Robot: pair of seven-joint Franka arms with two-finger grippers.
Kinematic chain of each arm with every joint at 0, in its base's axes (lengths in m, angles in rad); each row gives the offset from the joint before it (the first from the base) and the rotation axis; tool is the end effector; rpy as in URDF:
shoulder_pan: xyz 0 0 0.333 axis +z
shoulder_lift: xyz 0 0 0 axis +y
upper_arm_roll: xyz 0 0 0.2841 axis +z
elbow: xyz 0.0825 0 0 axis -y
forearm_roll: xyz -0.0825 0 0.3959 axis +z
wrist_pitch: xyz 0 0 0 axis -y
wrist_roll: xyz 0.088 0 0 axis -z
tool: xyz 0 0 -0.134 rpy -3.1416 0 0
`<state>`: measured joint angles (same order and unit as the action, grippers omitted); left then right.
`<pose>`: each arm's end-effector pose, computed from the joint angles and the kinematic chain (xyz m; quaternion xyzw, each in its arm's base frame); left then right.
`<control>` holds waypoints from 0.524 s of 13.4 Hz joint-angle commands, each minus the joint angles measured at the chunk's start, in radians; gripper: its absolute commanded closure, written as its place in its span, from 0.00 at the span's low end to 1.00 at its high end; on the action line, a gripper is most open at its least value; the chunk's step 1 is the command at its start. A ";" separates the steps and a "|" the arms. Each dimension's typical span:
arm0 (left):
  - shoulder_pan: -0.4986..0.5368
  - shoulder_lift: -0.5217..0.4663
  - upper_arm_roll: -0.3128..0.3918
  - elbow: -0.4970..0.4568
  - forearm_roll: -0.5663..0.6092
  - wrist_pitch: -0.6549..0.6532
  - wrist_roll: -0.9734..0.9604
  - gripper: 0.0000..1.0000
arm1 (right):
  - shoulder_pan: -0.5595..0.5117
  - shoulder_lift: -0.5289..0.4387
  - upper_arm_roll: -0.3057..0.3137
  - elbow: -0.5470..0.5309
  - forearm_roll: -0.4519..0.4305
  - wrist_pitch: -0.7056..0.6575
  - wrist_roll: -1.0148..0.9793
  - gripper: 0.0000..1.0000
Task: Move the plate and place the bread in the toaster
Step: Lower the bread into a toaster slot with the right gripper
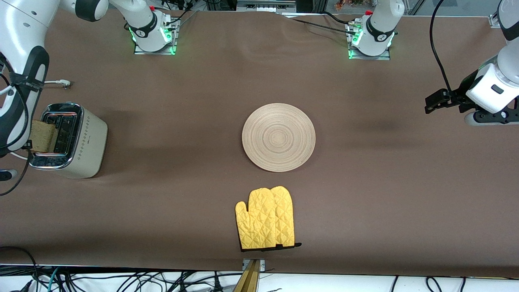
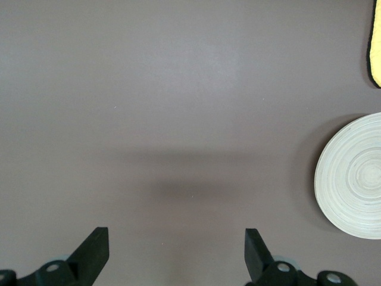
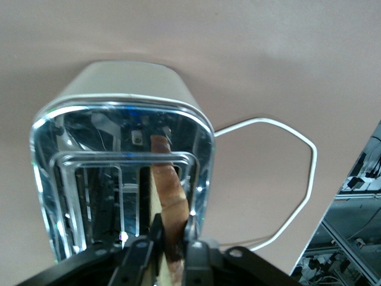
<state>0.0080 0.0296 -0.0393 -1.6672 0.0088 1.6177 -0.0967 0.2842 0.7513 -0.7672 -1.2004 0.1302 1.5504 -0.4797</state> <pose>0.5709 -0.0165 0.5061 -0.9987 -0.0323 0.0392 0.0063 0.6582 -0.1922 0.3539 0.9763 0.0375 -0.1764 0.1194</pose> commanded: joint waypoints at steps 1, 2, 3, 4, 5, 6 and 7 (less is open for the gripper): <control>0.004 -0.005 -0.004 0.009 0.037 -0.015 0.012 0.00 | -0.005 -0.006 0.012 -0.001 0.000 0.007 0.027 0.00; 0.004 -0.007 -0.004 0.011 0.037 -0.016 0.012 0.00 | -0.005 -0.009 0.012 0.001 0.000 0.005 0.020 0.00; 0.004 -0.007 -0.004 0.011 0.037 -0.016 0.012 0.00 | -0.003 -0.018 0.011 0.005 0.002 0.000 0.015 0.00; 0.004 -0.007 -0.004 0.011 0.037 -0.016 0.012 0.00 | -0.003 -0.032 0.008 0.008 0.011 -0.006 0.013 0.00; 0.007 -0.007 -0.002 0.009 0.036 -0.018 0.014 0.00 | -0.002 -0.058 0.009 0.008 0.025 -0.006 0.009 0.00; 0.021 -0.007 -0.004 0.011 0.037 -0.018 0.014 0.00 | 0.003 -0.069 0.008 0.010 0.041 -0.006 0.007 0.00; 0.026 -0.005 -0.004 0.014 0.037 -0.018 0.014 0.00 | 0.006 -0.070 0.008 0.025 0.086 -0.009 0.007 0.00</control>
<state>0.0183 0.0296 -0.0391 -1.6672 0.0089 1.6175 -0.0967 0.2856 0.7182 -0.7615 -1.1853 0.1650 1.5535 -0.4677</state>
